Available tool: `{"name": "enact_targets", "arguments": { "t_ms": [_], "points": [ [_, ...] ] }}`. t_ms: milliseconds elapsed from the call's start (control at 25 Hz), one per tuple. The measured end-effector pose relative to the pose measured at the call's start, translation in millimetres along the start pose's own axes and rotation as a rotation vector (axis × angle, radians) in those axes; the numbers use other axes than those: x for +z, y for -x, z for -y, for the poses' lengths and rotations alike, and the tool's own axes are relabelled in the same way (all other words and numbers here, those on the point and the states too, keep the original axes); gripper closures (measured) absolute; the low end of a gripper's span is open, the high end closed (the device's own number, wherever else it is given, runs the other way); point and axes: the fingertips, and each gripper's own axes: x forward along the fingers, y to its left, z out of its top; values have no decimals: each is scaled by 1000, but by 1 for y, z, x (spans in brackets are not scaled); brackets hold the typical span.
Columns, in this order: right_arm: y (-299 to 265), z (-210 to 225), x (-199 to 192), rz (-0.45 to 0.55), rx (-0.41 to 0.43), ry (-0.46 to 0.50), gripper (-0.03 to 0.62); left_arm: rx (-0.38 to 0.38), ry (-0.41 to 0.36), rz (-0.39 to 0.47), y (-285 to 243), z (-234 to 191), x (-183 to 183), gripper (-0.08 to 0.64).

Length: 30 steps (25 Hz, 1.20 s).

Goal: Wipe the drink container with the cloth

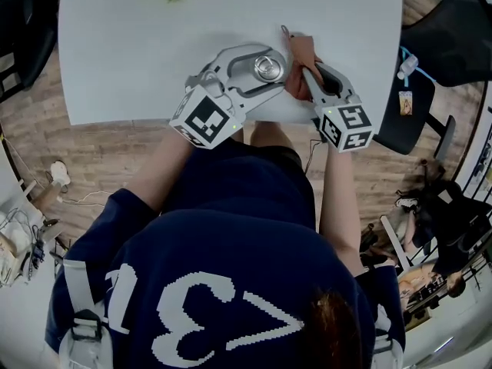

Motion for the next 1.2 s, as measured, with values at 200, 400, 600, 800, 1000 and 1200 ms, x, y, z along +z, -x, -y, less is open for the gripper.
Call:
{"name": "enact_targets", "arguments": {
  "t_ms": [200, 400, 600, 800, 1000, 1200],
  "points": [
    [14, -43, 75, 243, 257, -165, 514, 44, 70, 63, 16, -7, -2, 279],
    [8, -106, 119, 245, 477, -20, 514, 74, 148, 93, 36, -15, -8, 279],
    [-12, -116, 106, 158, 513, 41, 515, 88, 158, 90, 44, -15, -13, 279],
    [-23, -92, 87, 155, 481, -47, 517, 105, 169, 71, 52, -14, -22, 279],
    [-38, -57, 59, 109, 412, -129, 517, 100, 148, 78, 53, -13, -20, 279],
    [-48, -38, 40, 49, 358, -147, 518, 96, 137, 79, 53, -12, -20, 279]
  ]
}}
